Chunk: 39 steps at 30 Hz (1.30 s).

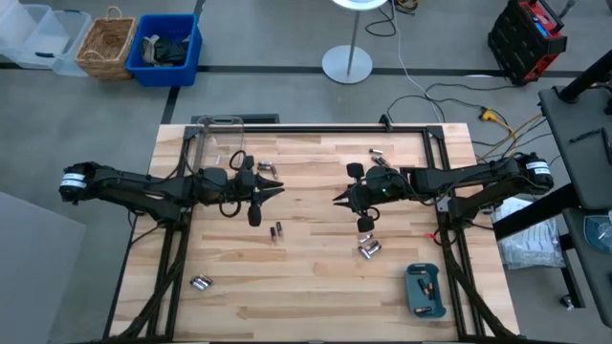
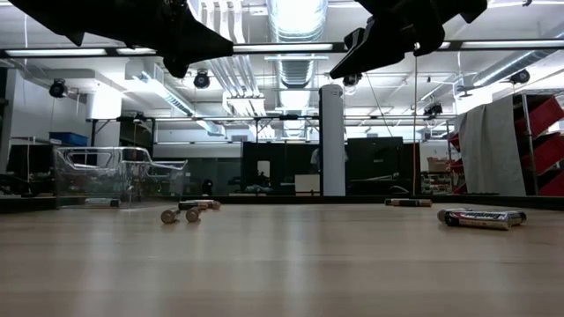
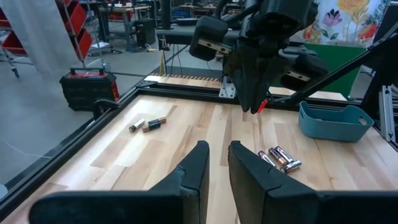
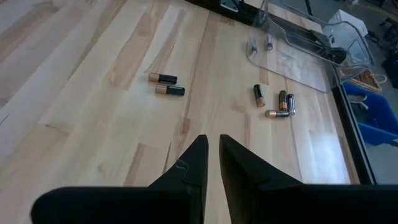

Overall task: Sort batteries
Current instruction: Put the silver and black battery into the transparent bin

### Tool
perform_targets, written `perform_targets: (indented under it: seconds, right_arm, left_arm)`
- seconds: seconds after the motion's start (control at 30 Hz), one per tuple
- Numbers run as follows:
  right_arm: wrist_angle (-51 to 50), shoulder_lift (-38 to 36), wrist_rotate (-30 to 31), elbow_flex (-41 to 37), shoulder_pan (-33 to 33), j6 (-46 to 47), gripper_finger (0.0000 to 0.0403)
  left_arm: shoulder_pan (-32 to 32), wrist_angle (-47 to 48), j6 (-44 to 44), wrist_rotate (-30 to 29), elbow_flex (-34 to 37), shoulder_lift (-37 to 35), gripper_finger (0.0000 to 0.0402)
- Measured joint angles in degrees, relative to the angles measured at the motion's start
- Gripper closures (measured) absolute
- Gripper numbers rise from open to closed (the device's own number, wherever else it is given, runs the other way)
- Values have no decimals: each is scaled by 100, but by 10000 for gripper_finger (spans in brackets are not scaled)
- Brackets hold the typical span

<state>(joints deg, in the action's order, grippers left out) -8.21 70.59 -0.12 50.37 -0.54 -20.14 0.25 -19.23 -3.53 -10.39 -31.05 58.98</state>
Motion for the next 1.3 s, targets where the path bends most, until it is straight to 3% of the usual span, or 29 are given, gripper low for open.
perform_targets:
  seconds: [1.3]
  right_arm:
    - [-2,0,13,0,-4,-90,371]
  left_arm:
    - [0,-354,74,-11,-4,-2,361]
